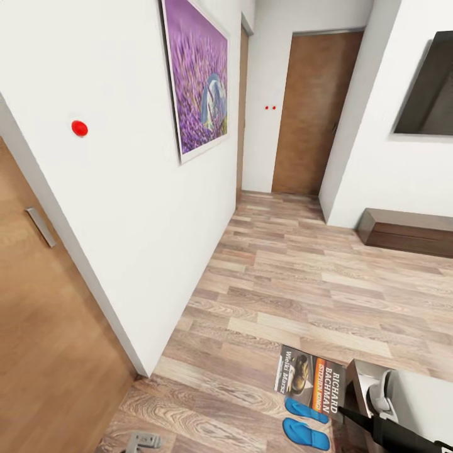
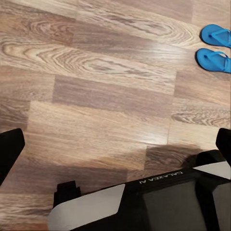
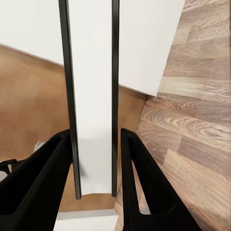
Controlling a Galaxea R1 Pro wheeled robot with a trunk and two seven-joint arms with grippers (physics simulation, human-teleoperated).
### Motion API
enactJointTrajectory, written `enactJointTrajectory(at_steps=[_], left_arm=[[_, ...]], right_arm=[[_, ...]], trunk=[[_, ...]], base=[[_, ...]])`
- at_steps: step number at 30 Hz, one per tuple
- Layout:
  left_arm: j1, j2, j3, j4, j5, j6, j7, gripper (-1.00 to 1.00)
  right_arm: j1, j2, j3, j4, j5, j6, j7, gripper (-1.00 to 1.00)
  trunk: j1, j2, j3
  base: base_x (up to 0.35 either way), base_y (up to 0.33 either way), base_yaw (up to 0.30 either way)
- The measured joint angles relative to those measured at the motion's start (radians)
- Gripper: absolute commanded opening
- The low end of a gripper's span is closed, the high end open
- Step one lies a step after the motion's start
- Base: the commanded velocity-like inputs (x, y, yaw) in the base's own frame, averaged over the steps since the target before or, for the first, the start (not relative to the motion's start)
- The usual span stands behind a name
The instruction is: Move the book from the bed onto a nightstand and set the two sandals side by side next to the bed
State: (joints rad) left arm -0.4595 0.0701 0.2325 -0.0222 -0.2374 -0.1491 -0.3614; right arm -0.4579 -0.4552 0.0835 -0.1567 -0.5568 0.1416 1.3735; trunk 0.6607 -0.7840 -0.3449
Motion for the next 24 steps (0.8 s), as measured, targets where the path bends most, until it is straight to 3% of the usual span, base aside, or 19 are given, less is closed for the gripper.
enactJointTrajectory(at_steps=[11,24], left_arm=[[0.000,-0.001,0.001,0.001,0.001,-0.002,0.017,1.00],[0.000,-0.004,0.002,0.003,0.002,-0.002,0.017,1.00]], right_arm=[[0.000,0.000,-0.001,0.032,-0.001,0.000,0.000,-1.00],[0.000,0.000,-0.001,0.033,-0.001,0.000,0.000,-1.00]], trunk=[[0.000,0.000,0.001],[0.000,0.000,0.021]], base=[[0.000,0.000,0.000],[0.000,0.000,0.000]])
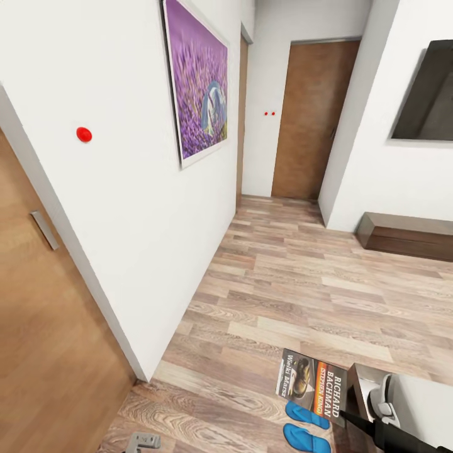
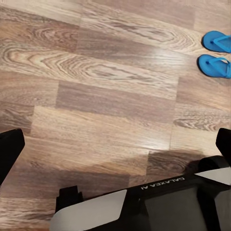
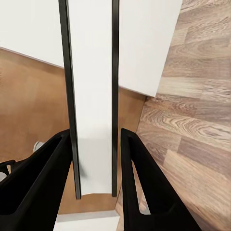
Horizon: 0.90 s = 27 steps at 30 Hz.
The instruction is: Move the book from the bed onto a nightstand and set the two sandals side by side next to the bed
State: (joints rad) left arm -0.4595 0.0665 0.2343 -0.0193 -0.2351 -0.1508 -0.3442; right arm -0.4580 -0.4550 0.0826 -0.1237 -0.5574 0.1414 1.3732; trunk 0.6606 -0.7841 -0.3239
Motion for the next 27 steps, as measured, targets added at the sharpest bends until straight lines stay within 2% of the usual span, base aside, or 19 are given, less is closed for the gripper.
enactJointTrajectory(at_steps=[27], left_arm=[[0.001,0.001,0.000,0.000,0.000,0.000,0.000,1.00]], right_arm=[[0.000,0.000,0.001,-0.001,0.000,0.000,0.000,-1.00]], trunk=[[0.000,0.000,0.044]], base=[[0.000,0.000,0.000]])
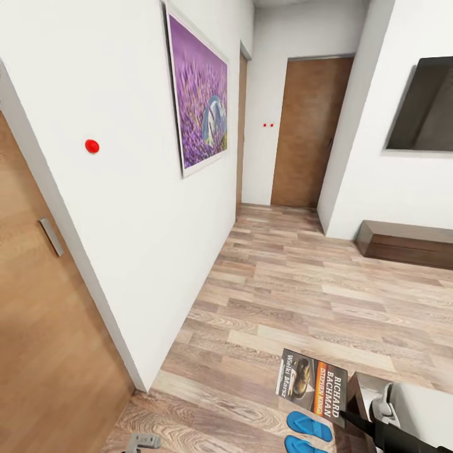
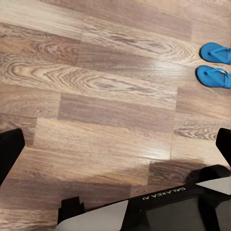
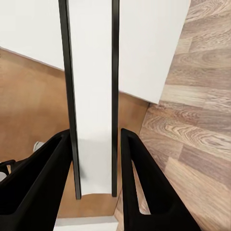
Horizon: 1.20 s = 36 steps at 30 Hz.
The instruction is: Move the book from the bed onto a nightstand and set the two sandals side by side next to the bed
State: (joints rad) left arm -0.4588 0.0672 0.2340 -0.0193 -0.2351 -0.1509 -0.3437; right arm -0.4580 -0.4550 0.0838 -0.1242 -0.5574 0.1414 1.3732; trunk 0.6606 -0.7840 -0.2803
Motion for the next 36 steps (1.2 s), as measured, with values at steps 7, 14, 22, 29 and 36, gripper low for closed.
enactJointTrajectory(at_steps=[7,14,22,29,36], left_arm=[[0.000,0.000,0.000,0.000,0.000,0.000,0.000,1.00],[0.001,0.000,0.000,0.000,0.000,0.000,0.000,1.00],[0.001,-0.001,0.000,0.000,0.000,0.000,0.000,1.00],[0.001,-0.002,0.000,0.000,0.000,0.000,0.000,1.00],[0.001,-0.002,0.000,0.000,0.000,0.000,0.000,1.00]], right_arm=[[0.000,0.000,0.000,0.000,0.000,0.000,0.001,-1.00],[0.000,0.000,0.000,0.000,0.000,0.000,0.001,-1.00],[0.000,0.000,0.000,0.000,0.000,0.000,0.001,-1.00],[0.000,0.000,0.000,0.000,0.000,0.000,0.000,-1.00],[0.000,0.000,0.000,0.000,0.000,0.000,0.000,-1.00]], trunk=[[0.000,0.000,0.011],[0.000,0.000,0.023],[0.000,0.000,0.036],[0.000,0.000,0.047],[0.000,0.000,0.058]], base=[[0.000,0.000,0.000],[0.000,0.000,0.000],[0.000,0.000,0.000],[0.000,0.000,0.000],[0.000,0.000,0.000]])
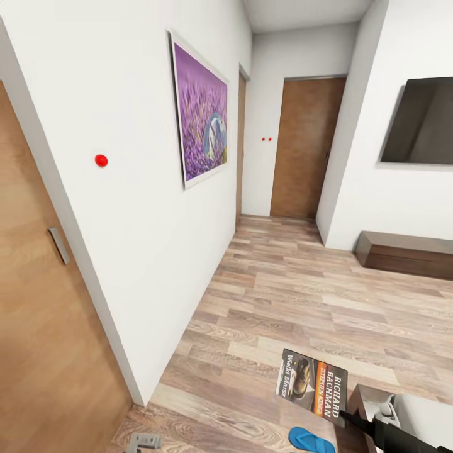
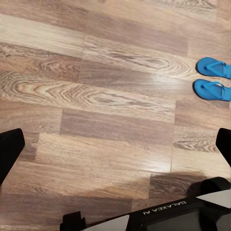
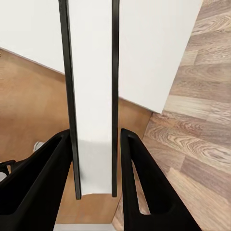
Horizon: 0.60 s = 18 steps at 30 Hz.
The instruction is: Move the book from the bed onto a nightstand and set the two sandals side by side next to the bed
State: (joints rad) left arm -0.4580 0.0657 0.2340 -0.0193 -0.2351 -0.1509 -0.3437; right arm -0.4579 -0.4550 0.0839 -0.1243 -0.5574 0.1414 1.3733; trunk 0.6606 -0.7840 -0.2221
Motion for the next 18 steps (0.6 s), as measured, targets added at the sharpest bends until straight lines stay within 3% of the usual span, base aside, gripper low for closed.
enactJointTrajectory(at_steps=[18], left_arm=[[0.000,0.000,-0.001,0.000,0.000,0.000,0.000,1.00]], right_arm=[[0.000,0.000,0.000,0.000,0.000,0.000,0.000,-1.00]], trunk=[[0.000,0.000,0.016]], base=[[0.000,0.000,0.000]])
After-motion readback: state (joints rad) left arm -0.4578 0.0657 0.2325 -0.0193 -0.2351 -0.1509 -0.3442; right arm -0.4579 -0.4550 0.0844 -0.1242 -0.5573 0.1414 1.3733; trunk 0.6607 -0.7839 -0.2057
